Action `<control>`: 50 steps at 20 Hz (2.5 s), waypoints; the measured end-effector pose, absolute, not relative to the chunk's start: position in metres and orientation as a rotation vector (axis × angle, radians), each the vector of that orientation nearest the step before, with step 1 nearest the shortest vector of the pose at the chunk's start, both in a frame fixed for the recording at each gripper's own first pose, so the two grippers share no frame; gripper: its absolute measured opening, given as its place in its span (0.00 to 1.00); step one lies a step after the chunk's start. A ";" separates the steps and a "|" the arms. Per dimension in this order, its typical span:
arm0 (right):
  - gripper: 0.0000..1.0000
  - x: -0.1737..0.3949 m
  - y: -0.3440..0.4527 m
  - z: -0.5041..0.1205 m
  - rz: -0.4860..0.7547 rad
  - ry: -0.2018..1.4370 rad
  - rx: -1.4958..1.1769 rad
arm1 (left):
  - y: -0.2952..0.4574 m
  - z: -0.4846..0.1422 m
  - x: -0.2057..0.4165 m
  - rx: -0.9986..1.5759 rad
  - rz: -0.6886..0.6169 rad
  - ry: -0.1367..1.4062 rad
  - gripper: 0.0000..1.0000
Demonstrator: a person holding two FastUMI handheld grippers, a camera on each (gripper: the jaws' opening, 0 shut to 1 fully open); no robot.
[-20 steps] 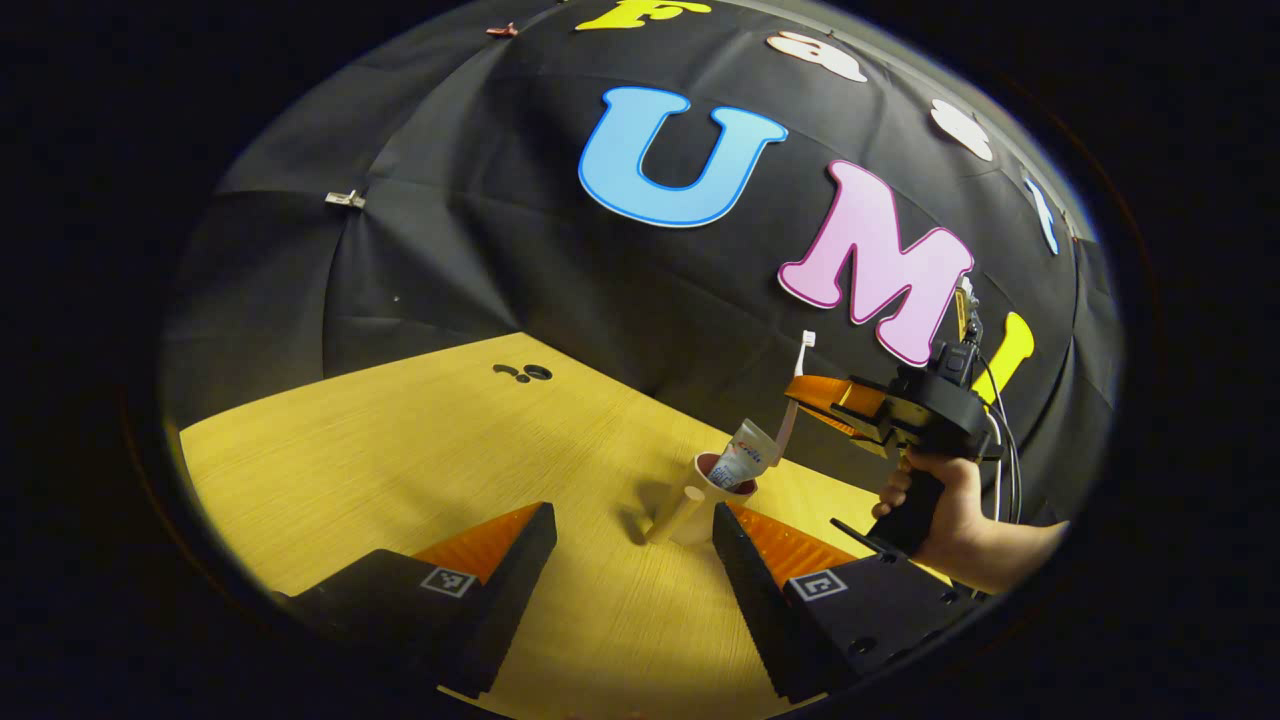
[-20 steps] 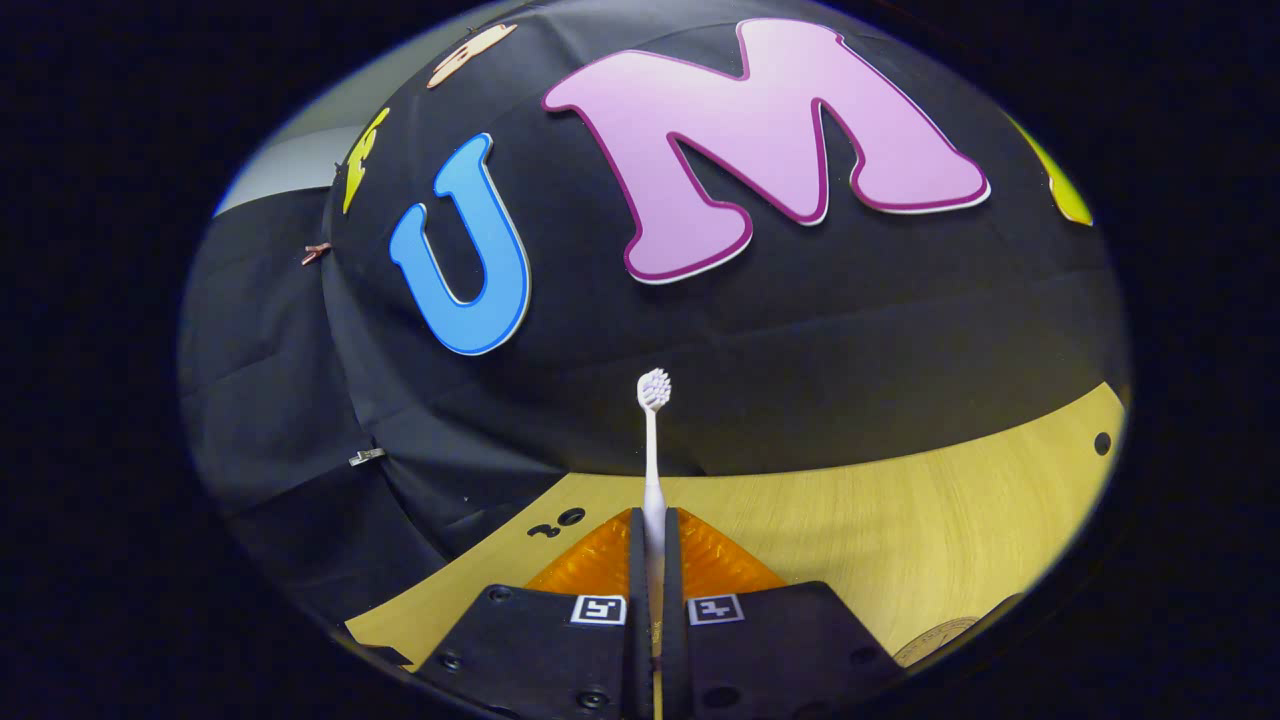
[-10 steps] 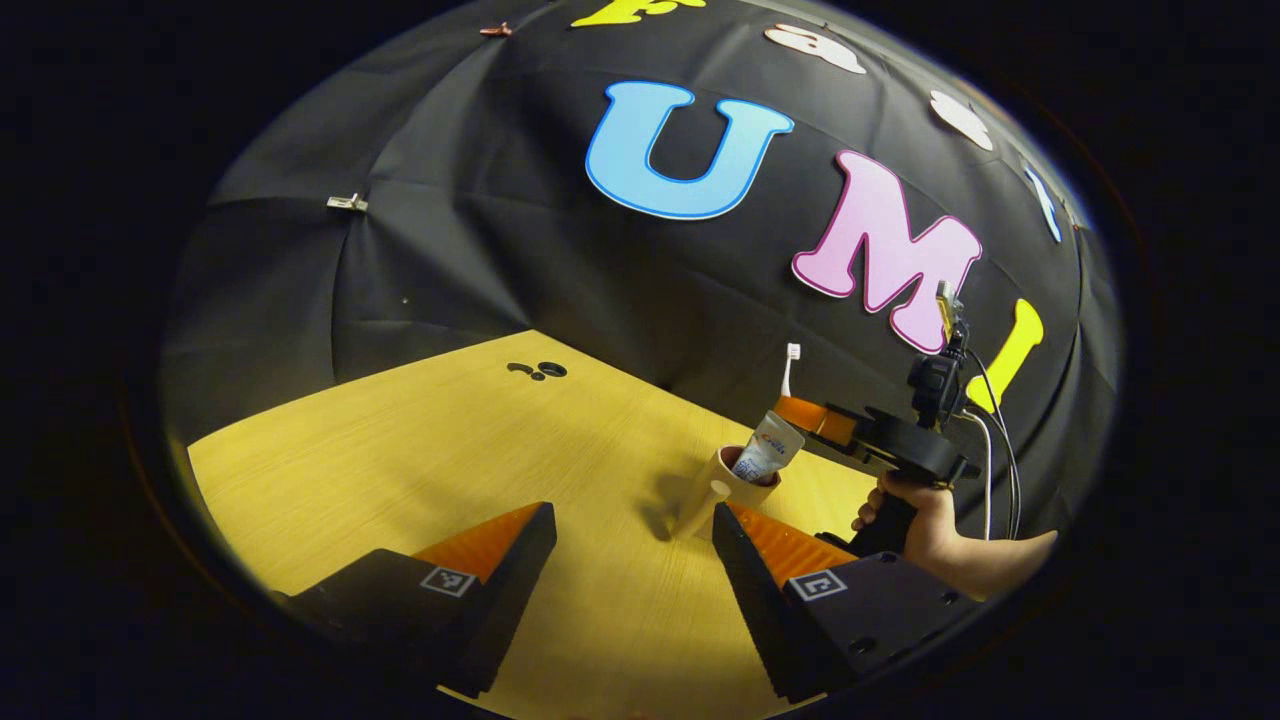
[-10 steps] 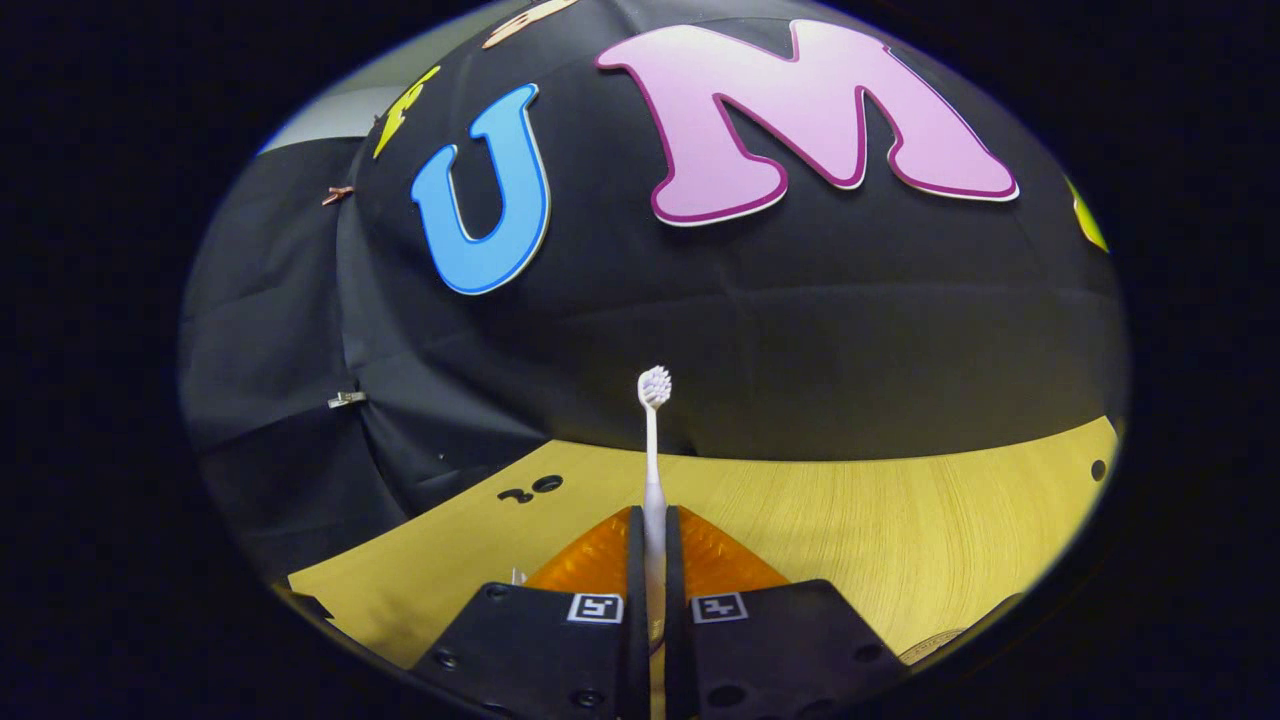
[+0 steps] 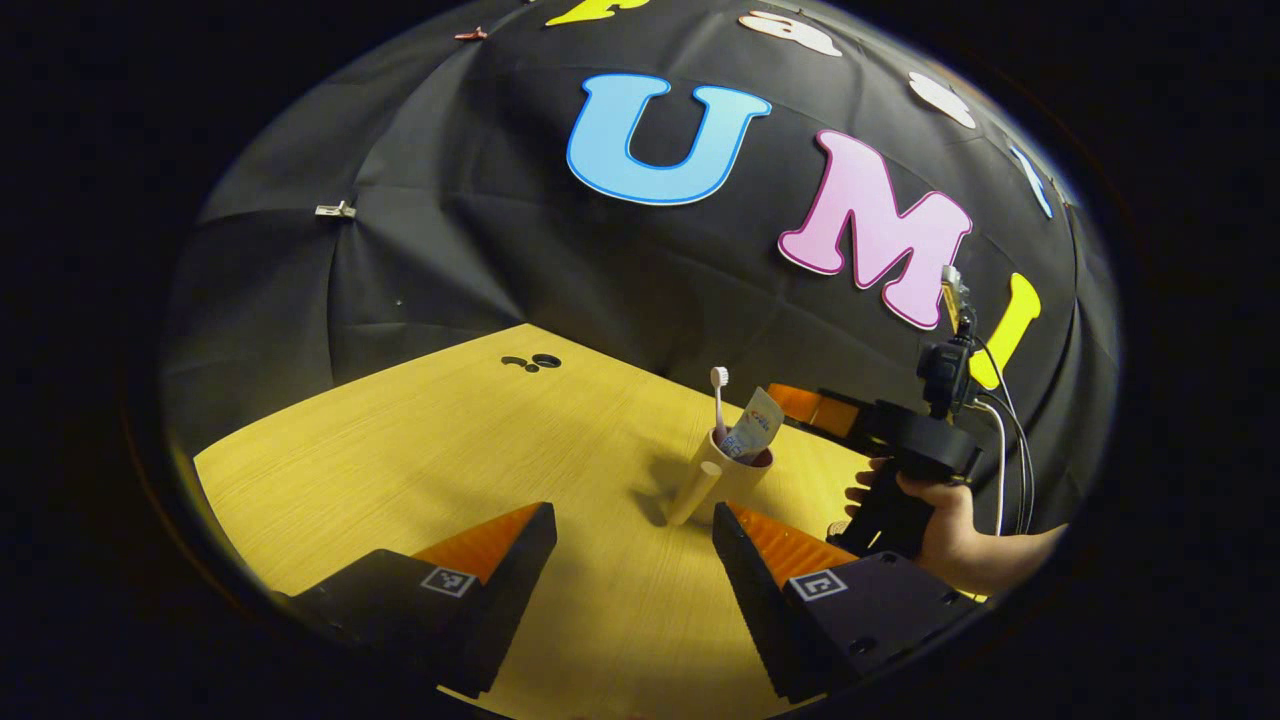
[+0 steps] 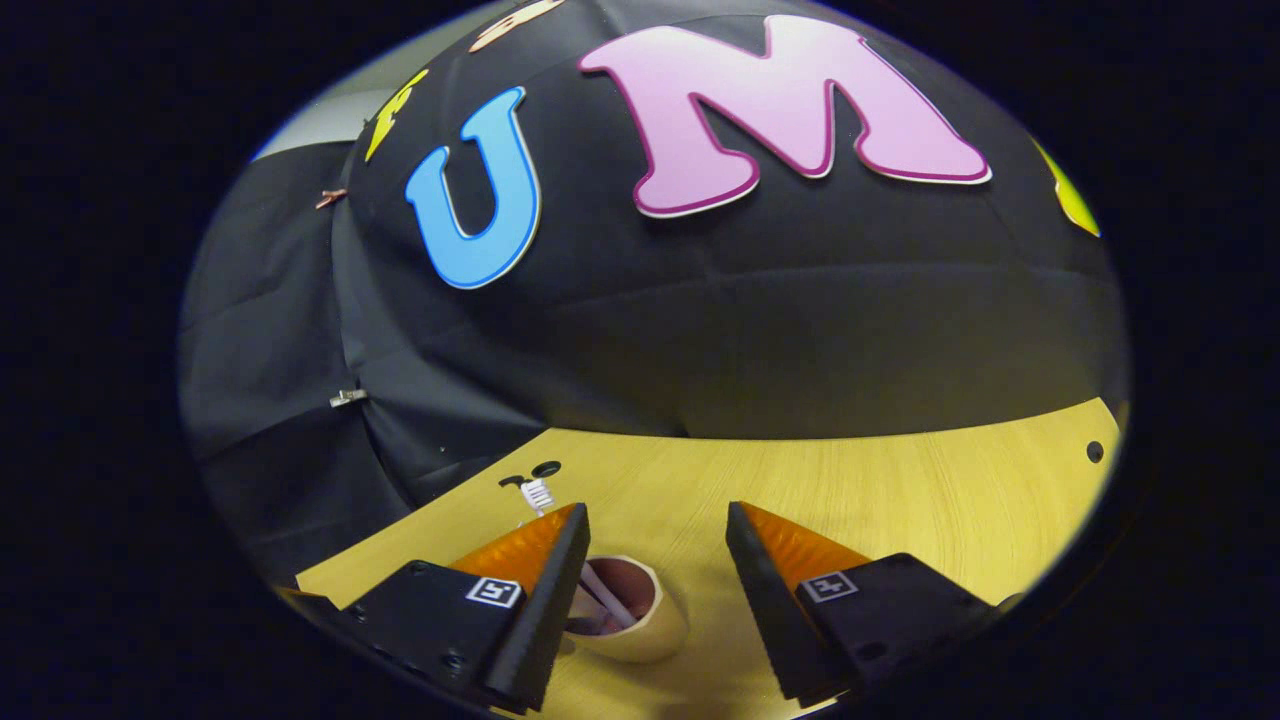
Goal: Put the toothbrush and toothpaste on the desktop into the cup, then pick up the cup and place it on the coaster on the desktop.
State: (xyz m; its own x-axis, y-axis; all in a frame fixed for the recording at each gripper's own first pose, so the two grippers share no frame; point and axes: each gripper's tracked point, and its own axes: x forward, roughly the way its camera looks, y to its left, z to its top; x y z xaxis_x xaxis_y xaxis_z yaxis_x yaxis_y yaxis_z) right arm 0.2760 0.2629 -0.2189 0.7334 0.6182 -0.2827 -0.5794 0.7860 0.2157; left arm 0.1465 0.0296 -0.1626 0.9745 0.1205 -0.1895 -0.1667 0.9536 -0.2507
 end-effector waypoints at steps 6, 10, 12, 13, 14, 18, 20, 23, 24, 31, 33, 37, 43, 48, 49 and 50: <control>0.98 0.274 0.199 -0.192 0.565 0.377 0.100 | 0.024 -0.144 0.165 -0.231 0.107 0.213 0.98; 0.98 0.267 0.146 -0.183 0.498 0.409 0.067 | 0.016 -0.140 0.176 -0.230 0.046 0.309 0.98; 0.98 0.259 0.118 -0.188 0.472 0.446 0.040 | 0.015 -0.137 0.187 -0.172 0.016 0.352 0.98; 0.98 0.255 0.105 -0.188 0.456 0.457 0.036 | 0.014 -0.138 0.194 -0.143 -0.005 0.380 0.98; 0.98 0.252 0.090 -0.188 0.436 0.461 0.037 | 0.012 -0.140 0.201 -0.120 -0.029 0.411 0.98; 0.98 0.234 0.030 -0.195 0.351 0.500 0.044 | 0.004 -0.142 0.234 -0.042 -0.106 0.505 0.97; 0.98 0.226 0.004 -0.201 0.317 0.522 0.044 | -0.004 -0.149 0.250 -0.016 -0.154 0.552 0.96; 0.98 0.217 -0.029 -0.206 0.275 0.541 0.039 | -0.006 -0.175 0.259 0.078 -0.203 0.690 0.96; 0.98 0.215 -0.038 -0.206 0.264 0.546 0.039 | -0.007 -0.182 0.262 0.111 -0.223 0.728 0.97; 0.98 0.196 -0.096 -0.213 0.179 0.573 0.028 | -0.015 -0.228 0.280 0.294 -0.299 0.967 0.95; 0.98 0.188 -0.111 -0.214 0.153 0.580 0.030 | -0.016 -0.230 0.291 0.362 -0.301 0.985 0.93; 0.98 0.170 -0.136 -0.223 0.110 0.607 0.033 | -0.024 -0.235 0.302 0.385 -0.299 1.045 0.83; 0.98 0.162 -0.157 -0.232 0.055 0.635 0.073 | -0.025 -0.247 0.302 0.400 -0.275 1.106 0.65; 0.98 0.165 -0.160 -0.231 0.042 0.632 0.103 | -0.022 -0.249 0.301 0.387 -0.237 1.110 0.36; 0.98 0.165 -0.159 -0.232 0.043 0.635 0.107 | -0.021 -0.249 0.300 0.383 -0.227 1.109 0.36; 0.98 0.166 -0.158 -0.231 0.044 0.634 0.108 | -0.023 -0.249 0.300 0.375 -0.218 1.104 0.34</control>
